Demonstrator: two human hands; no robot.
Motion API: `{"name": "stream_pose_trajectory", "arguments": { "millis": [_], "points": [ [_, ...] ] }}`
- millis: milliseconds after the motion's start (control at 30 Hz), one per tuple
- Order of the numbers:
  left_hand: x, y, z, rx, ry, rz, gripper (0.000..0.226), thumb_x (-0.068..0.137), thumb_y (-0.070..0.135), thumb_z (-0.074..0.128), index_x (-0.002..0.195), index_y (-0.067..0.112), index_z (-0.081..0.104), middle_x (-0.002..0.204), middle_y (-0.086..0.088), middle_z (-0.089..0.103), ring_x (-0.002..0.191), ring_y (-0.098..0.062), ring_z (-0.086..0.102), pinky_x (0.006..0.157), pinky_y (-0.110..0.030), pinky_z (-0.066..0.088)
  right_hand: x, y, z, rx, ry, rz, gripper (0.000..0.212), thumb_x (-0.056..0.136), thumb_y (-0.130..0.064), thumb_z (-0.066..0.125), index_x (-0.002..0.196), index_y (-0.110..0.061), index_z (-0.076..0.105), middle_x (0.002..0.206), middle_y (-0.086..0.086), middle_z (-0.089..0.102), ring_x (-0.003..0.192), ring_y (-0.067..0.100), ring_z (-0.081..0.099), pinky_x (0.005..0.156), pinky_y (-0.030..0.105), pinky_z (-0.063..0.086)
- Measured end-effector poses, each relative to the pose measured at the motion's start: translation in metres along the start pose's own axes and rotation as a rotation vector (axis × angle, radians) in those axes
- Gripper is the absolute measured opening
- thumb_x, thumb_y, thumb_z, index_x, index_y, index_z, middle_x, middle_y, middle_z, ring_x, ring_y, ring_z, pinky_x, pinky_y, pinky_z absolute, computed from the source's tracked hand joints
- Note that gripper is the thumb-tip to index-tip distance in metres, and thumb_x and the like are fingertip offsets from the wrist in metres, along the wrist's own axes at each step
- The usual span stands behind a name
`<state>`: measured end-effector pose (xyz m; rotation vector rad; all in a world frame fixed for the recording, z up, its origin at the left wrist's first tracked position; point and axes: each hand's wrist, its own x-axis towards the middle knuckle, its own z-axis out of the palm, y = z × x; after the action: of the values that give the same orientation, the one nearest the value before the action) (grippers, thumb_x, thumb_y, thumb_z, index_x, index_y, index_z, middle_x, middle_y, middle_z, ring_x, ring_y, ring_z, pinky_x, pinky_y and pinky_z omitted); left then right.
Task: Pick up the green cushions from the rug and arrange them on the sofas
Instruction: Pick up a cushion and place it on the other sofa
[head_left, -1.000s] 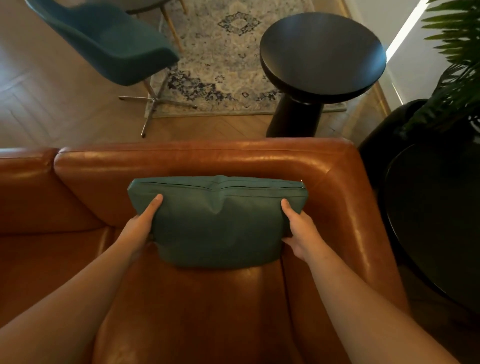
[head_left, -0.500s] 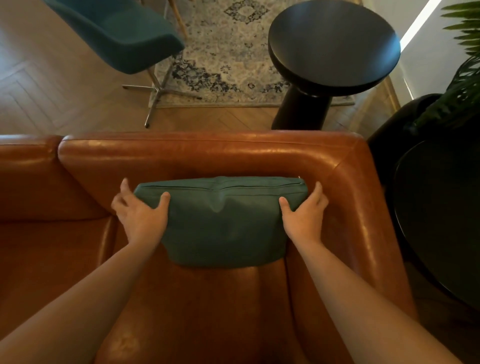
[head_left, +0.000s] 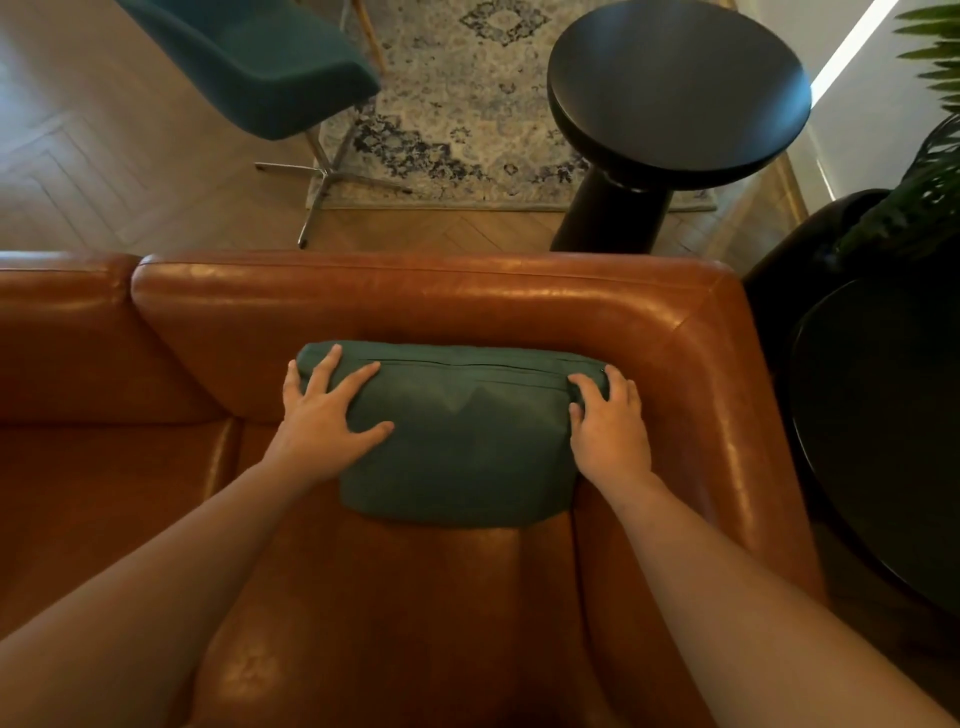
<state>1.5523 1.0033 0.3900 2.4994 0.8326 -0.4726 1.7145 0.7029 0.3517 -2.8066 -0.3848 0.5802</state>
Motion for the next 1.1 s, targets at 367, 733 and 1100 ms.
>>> {"name": "stream_pose_trajectory", "arguments": {
  "millis": [367,733,1100],
  "points": [
    [-0.029,0.002,-0.009,0.031,0.101,-0.097,0.086,0.095,0.053,0.068,0.165,0.029,0.023,0.173,-0.008,-0.003,0.158,-0.036,0.003,0.126,-0.053,0.023,-0.024,-0.018,-0.029,-0.056,-0.016,-0.054,0.061,0.113,-0.038,0.048,0.170,-0.040,0.027,0.182,0.007,-0.008,0.167,0.037,-0.010,0.133,0.062,0.008],
    [-0.121,0.012,-0.024,0.032,0.086,-0.021,0.093,0.094,0.057,0.068,0.167,0.032,0.015,0.174,-0.009,0.003,0.159,-0.035,0.008,0.125,-0.053,0.024,-0.108,-0.058,-0.051,0.010,-0.069,-0.082,0.071,0.111,-0.034,0.054,0.172,-0.038,0.017,0.182,0.004,0.000,0.167,0.034,-0.006,0.133,0.063,0.011],
    [-0.241,-0.014,-0.024,0.063,0.124,0.065,0.094,0.092,0.063,0.067,0.166,0.033,0.018,0.173,-0.008,0.012,0.158,-0.034,0.015,0.124,-0.055,0.027,-0.244,-0.077,-0.045,0.073,-0.102,-0.105,0.075,0.110,-0.033,0.056,0.173,-0.036,0.014,0.182,0.001,0.006,0.167,0.033,0.001,0.132,0.064,0.015]
  ]
}}
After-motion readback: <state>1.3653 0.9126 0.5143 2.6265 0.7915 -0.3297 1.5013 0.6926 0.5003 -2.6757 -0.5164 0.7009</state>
